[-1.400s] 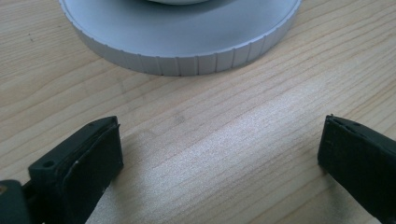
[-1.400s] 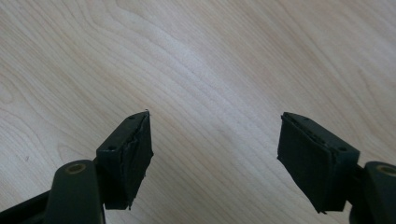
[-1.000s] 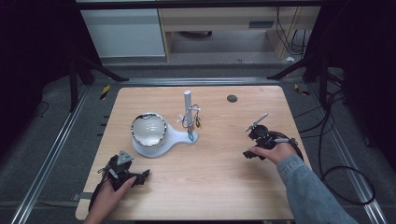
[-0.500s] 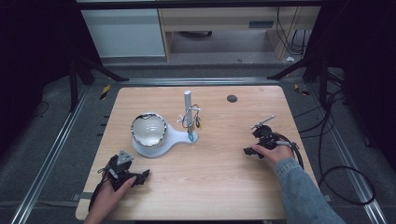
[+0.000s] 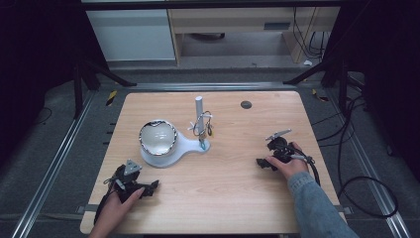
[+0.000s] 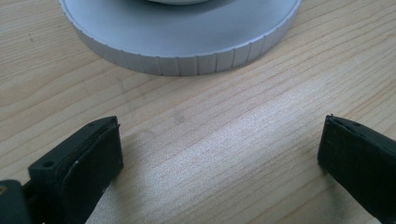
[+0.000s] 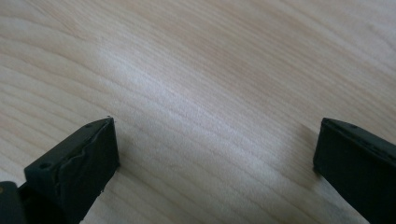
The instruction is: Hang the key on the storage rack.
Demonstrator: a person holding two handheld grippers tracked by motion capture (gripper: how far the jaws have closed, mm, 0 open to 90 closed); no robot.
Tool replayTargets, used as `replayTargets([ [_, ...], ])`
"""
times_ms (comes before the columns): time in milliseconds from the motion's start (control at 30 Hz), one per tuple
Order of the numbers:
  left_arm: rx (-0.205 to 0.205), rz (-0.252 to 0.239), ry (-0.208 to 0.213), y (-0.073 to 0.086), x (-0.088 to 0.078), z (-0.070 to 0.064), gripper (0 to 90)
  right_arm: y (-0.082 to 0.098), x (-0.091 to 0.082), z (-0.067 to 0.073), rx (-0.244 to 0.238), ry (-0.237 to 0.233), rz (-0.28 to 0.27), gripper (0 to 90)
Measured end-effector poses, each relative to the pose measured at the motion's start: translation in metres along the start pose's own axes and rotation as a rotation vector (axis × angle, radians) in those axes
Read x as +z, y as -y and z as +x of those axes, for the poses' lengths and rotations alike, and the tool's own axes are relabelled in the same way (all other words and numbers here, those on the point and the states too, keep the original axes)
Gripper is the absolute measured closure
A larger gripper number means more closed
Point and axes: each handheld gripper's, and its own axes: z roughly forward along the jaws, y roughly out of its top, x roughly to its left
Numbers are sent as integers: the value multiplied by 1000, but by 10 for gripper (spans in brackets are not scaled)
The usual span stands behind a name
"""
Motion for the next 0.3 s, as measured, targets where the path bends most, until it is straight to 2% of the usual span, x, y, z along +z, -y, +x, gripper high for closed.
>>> replayTargets([
  [67, 0, 0, 0, 0, 0, 0, 0, 9, 1, -1, 2, 3, -93, 3],
  [167, 0, 0, 0, 0, 0, 0, 0, 18, 2, 0, 13, 11, -177, 3],
  [200, 0, 0, 0, 0, 0, 0, 0, 21, 3, 1, 18, 12, -195, 4],
  [300, 0, 0, 0, 0, 0, 0, 0, 21, 3, 1, 22, 16, -195, 3],
])
